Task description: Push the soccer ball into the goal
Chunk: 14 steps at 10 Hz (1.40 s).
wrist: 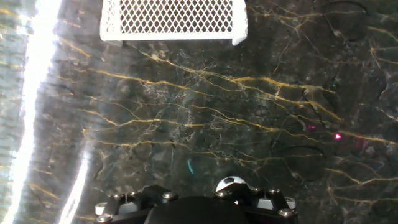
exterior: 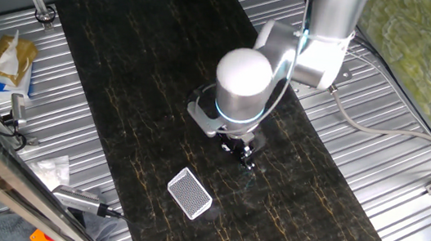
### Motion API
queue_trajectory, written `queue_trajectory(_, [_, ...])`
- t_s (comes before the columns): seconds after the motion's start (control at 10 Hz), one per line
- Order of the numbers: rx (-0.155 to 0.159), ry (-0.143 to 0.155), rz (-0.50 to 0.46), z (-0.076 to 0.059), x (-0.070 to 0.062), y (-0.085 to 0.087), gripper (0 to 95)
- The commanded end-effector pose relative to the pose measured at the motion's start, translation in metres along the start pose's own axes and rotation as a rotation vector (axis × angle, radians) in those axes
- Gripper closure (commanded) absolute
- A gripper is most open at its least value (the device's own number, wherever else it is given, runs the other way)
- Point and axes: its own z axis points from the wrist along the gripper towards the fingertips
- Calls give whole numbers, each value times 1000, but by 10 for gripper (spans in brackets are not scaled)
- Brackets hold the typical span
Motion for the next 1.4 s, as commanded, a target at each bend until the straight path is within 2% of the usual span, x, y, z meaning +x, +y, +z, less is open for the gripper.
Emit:
queue_trajectory(0.1, [11, 23, 3, 1, 0, 2, 190])
queue_trajectory(0.3, [-30, -12, 38, 1, 0, 1, 190])
queue_trajectory(0.4, [-40, -28, 47, 2, 0, 1, 190])
queue_trajectory(0.6, [-78, -64, 63, 2, -6, -1, 190])
queue_trajectory(0.8, [-97, -71, 58, 0, -15, -4, 190])
queue_trajectory(1.0, [-106, -71, 44, -4, -25, -9, 190])
queue_trajectory(1.1, [-102, -48, 22, -7, -29, -11, 190])
queue_trajectory(1.2, [-90, -21, -1, -8, -33, -13, 190])
queue_trajectory(1.3, [-85, -15, -10, -9, -35, -13, 190])
queue_trajectory(1.4, [-55, -3, -32, -10, -35, -13, 190])
